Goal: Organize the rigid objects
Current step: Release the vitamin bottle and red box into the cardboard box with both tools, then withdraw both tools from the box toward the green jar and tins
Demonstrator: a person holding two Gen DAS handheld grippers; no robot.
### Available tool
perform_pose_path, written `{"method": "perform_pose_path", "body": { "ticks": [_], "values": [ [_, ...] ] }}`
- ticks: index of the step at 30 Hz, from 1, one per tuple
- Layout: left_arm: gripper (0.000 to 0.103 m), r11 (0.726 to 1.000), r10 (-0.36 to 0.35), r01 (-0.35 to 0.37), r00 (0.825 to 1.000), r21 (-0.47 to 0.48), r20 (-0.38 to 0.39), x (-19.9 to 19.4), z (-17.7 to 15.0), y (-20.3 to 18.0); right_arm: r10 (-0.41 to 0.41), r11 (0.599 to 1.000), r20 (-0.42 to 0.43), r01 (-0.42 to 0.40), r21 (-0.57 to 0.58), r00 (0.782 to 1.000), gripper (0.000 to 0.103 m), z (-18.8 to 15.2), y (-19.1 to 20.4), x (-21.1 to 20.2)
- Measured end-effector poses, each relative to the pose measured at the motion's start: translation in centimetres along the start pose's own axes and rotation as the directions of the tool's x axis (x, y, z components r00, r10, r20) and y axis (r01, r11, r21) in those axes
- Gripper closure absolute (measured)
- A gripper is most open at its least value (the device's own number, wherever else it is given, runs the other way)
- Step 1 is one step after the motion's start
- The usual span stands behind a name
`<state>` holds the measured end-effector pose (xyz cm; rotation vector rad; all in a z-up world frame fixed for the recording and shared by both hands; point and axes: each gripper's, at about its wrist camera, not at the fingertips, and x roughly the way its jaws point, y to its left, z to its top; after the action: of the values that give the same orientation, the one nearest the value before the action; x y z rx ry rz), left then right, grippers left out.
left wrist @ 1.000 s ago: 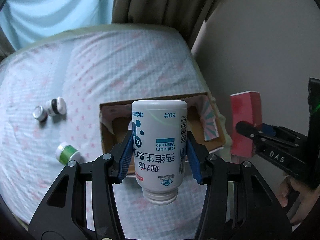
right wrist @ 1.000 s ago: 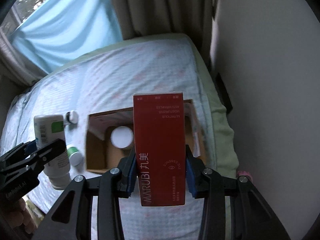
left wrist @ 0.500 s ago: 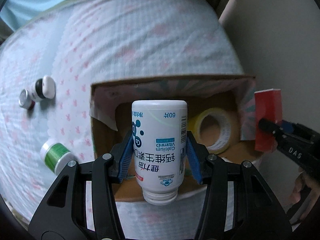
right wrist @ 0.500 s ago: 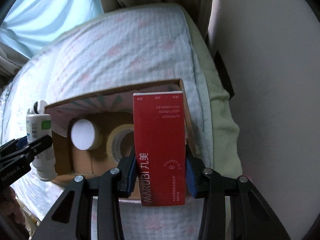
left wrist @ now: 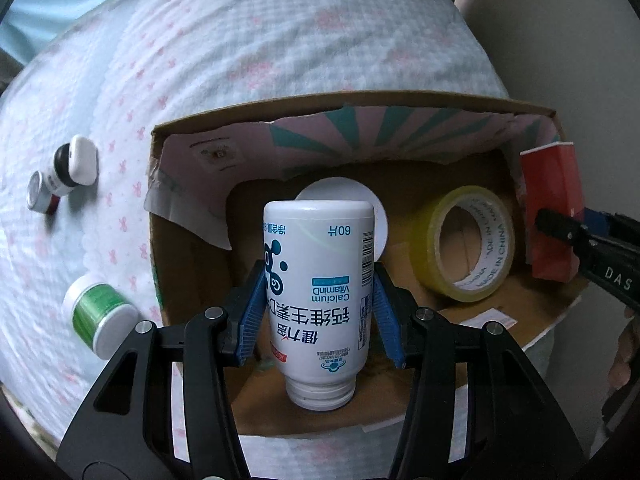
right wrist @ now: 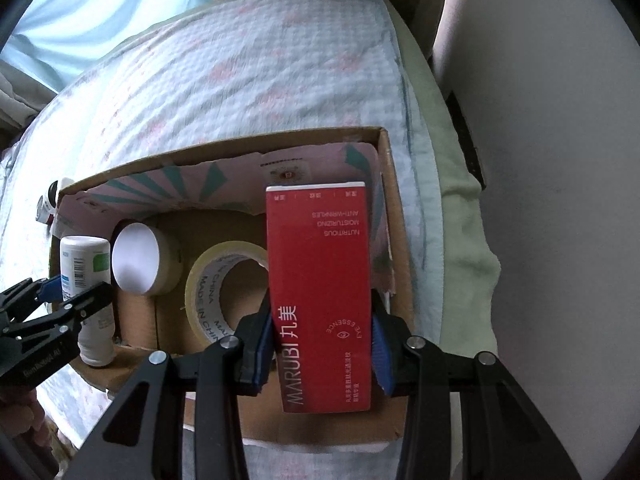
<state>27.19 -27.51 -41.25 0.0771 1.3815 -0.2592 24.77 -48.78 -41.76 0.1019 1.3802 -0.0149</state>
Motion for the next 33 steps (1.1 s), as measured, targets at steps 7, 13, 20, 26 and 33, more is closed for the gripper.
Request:
{"method": "perform_pose_path", "body": {
  "ticks": [7,13,20,26,33],
  "values": [
    [0.002,0.999,0.043,-0.044,0.998,0.021,0.047,-0.9,0.3,-0.4,0.028,1.0,0.051,-0.029,0.012,0.998,0.046,0.1,0.3,0.0],
    [0.0,0.999,0.032,-0.034,0.997,0.036,0.07,-1.6,0.9,-0.7,0.082,0.996,0.078,-0.08,-0.035,0.994,0.0,-0.1,1.4,-0.5],
    [0.0,0.999,0.023,-0.025,0.997,0.032,0.071,-2.4,0.9,-0.4,0.101,0.995,0.084,-0.101,-0.004,0.991,0.0,-0.2,1.1,-1.1],
    [0.0,0.999,0.015,-0.018,0.996,0.031,0.09,-4.6,0.1,-0.5,0.099,0.995,0.12,-0.099,-0.012,0.988,0.0,-0.7,1.4,-3.3],
    [0.0,1.0,0.014,-0.017,0.992,0.018,0.126,-9.2,-1.4,0.3,0.085,0.996,0.159,-0.084,-0.012,0.984,0.0,-1.5,2.4,-7.4]
  ]
}}
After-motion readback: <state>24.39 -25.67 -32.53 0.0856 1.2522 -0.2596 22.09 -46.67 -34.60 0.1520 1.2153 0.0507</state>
